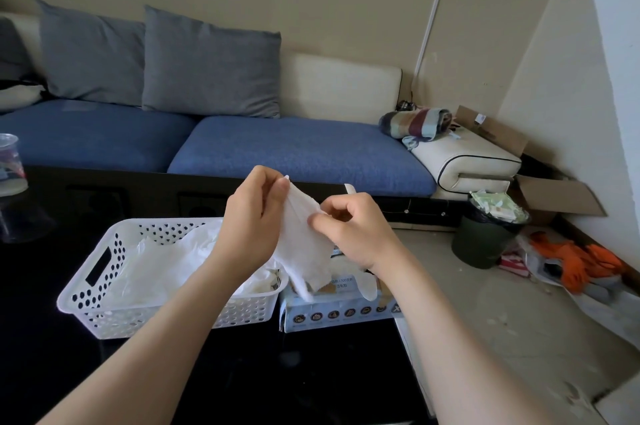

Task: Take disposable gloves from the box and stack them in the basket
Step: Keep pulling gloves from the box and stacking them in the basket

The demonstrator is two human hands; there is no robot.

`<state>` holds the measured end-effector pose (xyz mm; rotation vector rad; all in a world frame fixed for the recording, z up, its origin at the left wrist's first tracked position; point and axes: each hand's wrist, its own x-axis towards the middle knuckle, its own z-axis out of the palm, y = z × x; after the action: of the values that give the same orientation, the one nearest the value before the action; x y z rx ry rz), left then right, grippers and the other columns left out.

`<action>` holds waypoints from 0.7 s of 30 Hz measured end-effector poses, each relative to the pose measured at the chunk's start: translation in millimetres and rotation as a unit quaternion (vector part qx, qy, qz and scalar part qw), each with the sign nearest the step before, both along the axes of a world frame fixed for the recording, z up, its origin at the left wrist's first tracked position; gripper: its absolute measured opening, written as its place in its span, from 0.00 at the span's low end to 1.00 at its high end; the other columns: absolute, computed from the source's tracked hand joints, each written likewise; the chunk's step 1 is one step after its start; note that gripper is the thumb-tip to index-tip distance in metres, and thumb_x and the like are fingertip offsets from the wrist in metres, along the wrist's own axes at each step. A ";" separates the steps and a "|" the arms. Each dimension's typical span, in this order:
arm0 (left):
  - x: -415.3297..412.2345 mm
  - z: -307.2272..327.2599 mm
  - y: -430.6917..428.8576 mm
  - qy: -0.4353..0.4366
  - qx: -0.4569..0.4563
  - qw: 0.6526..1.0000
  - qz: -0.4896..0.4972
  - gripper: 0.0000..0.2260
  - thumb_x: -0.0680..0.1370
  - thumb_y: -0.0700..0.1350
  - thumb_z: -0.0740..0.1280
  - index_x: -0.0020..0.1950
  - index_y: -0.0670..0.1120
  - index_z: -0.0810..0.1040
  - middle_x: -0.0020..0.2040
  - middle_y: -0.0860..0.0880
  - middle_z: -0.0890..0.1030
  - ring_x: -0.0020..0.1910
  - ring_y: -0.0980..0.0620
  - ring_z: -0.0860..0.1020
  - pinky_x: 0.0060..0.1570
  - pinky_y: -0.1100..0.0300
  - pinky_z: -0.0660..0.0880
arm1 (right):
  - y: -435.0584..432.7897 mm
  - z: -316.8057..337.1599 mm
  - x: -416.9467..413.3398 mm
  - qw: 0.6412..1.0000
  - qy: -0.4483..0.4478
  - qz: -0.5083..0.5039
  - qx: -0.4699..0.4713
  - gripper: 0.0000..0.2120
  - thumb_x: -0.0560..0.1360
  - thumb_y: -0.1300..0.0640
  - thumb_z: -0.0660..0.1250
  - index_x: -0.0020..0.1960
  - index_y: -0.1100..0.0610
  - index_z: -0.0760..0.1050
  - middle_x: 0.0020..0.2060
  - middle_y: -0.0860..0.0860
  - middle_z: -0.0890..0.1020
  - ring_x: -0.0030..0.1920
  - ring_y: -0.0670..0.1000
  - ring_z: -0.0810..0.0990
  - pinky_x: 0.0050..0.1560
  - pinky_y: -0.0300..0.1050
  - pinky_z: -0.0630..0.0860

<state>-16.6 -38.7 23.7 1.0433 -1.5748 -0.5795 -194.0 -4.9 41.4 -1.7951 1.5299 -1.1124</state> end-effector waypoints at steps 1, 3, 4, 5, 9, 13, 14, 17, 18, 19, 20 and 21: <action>0.5 1.1 0.5 0.011 0.000 1.000 0.008 0.08 0.87 0.50 0.62 0.51 0.50 0.76 0.42 0.53 0.80 0.38 0.57 0.76 0.34 0.67 0.70 | -0.5 -0.5 -1.3 1.000 0.008 -0.006 0.001 0.19 0.78 0.56 0.72 0.29 0.56 0.74 0.25 0.45 0.70 0.31 0.45 0.68 0.61 0.60 0.73; 2.0 2.6 0.2 0.031 0.010 0.999 0.015 0.08 0.87 0.51 0.61 0.51 0.50 0.76 0.41 0.53 0.80 0.36 0.59 0.74 0.33 0.66 0.69 | -3.1 -3.2 -2.3 0.999 0.032 -0.021 -0.012 0.23 0.77 0.53 0.73 0.26 0.54 0.70 0.23 0.43 0.68 0.33 0.43 0.68 0.59 0.55 0.71; 3.2 3.0 -0.3 0.041 0.018 0.999 0.014 0.09 0.87 0.51 0.61 0.51 0.50 0.76 0.41 0.53 0.80 0.35 0.58 0.74 0.34 0.64 0.70 | -4.0 -3.9 -1.9 0.999 0.035 -0.025 -0.023 0.24 0.75 0.52 0.73 0.25 0.53 0.68 0.22 0.43 0.67 0.34 0.43 0.67 0.65 0.52 0.69; 4.5 3.6 -0.7 0.050 0.027 0.998 0.010 0.09 0.87 0.52 0.61 0.51 0.50 0.76 0.41 0.52 0.80 0.35 0.58 0.74 0.34 0.62 0.71 | -4.9 -4.3 -1.1 0.999 0.026 -0.026 -0.035 0.24 0.74 0.51 0.73 0.24 0.53 0.67 0.22 0.43 0.67 0.36 0.44 0.66 0.72 0.51 0.67; 10.8 10.1 3.4 0.097 0.066 0.993 -0.025 0.11 0.87 0.51 0.61 0.52 0.46 0.77 0.37 0.52 0.81 0.33 0.58 0.77 0.30 0.60 0.74 | -8.5 -3.1 -0.2 0.994 -0.107 0.007 -0.007 0.25 0.73 0.54 0.76 0.29 0.56 0.61 0.29 0.55 0.64 0.36 0.55 0.64 0.56 0.60 0.74; 24.2 15.4 6.6 0.165 0.108 0.977 -0.082 0.14 0.88 0.50 0.59 0.54 0.39 0.74 0.33 0.47 0.77 0.27 0.46 0.75 0.22 0.56 0.70 | -14.6 -1.9 3.4 0.960 -0.250 0.052 0.118 0.21 0.70 0.50 0.77 0.36 0.62 0.69 0.38 0.57 0.72 0.41 0.60 0.69 0.46 0.54 0.66; 28.6 16.2 6.6 0.171 0.115 0.975 -0.083 0.14 0.88 0.50 0.59 0.54 0.39 0.73 0.34 0.46 0.76 0.26 0.44 0.74 0.22 0.57 0.69 | -15.1 -1.7 4.7 0.953 -0.263 0.057 0.141 0.18 0.73 0.51 0.76 0.35 0.59 0.72 0.37 0.58 0.75 0.41 0.59 0.74 0.46 0.52 0.70; 44.5 16.4 3.2 0.127 0.136 0.982 -0.029 0.14 0.88 0.51 0.58 0.54 0.41 0.73 0.35 0.45 0.76 0.27 0.47 0.75 0.23 0.56 0.71 | -16.9 -4.5 16.2 0.964 -0.212 0.043 0.157 0.10 0.78 0.51 0.76 0.40 0.52 0.82 0.42 0.53 0.87 0.47 0.55 0.85 0.53 0.53 0.79; 49.4 15.1 1.1 0.093 0.146 0.985 0.001 0.13 0.88 0.51 0.58 0.54 0.42 0.73 0.38 0.45 0.77 0.30 0.49 0.76 0.23 0.56 0.72 | -18.0 -6.6 20.0 0.974 -0.174 0.021 0.147 0.09 0.77 0.49 0.77 0.43 0.52 0.83 0.43 0.51 0.88 0.48 0.53 0.86 0.54 0.51 0.80; 55.6 12.6 -1.6 0.058 0.159 0.985 0.028 0.13 0.88 0.51 0.57 0.54 0.44 0.73 0.41 0.45 0.77 0.33 0.49 0.76 0.24 0.56 0.73 | -19.7 -9.4 24.6 0.982 -0.135 -0.003 0.135 0.09 0.76 0.47 0.78 0.45 0.51 0.84 0.42 0.49 0.88 0.47 0.51 0.87 0.51 0.47 0.81; 61.6 9.7 -3.2 0.023 0.176 0.983 0.048 0.12 0.88 0.52 0.56 0.54 0.44 0.72 0.44 0.45 0.77 0.36 0.49 0.75 0.25 0.57 0.73 | -21.1 -11.6 28.7 0.987 -0.100 -0.025 0.125 0.09 0.76 0.46 0.79 0.47 0.51 0.84 0.40 0.47 0.88 0.45 0.48 0.87 0.47 0.44 0.80; 68.4 7.0 -4.1 -0.006 0.188 0.980 0.067 0.12 0.88 0.52 0.55 0.54 0.45 0.72 0.46 0.45 0.77 0.38 0.48 0.75 0.26 0.57 0.73 | -22.7 -13.6 33.9 0.990 -0.069 -0.041 0.117 0.10 0.75 0.45 0.79 0.48 0.50 0.84 0.39 0.47 0.88 0.43 0.47 0.87 0.43 0.42 0.78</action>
<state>51.8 -42.8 30.6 1.4256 -1.4223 -0.7975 -160.1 -27.6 27.8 -1.4812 1.5899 -1.0246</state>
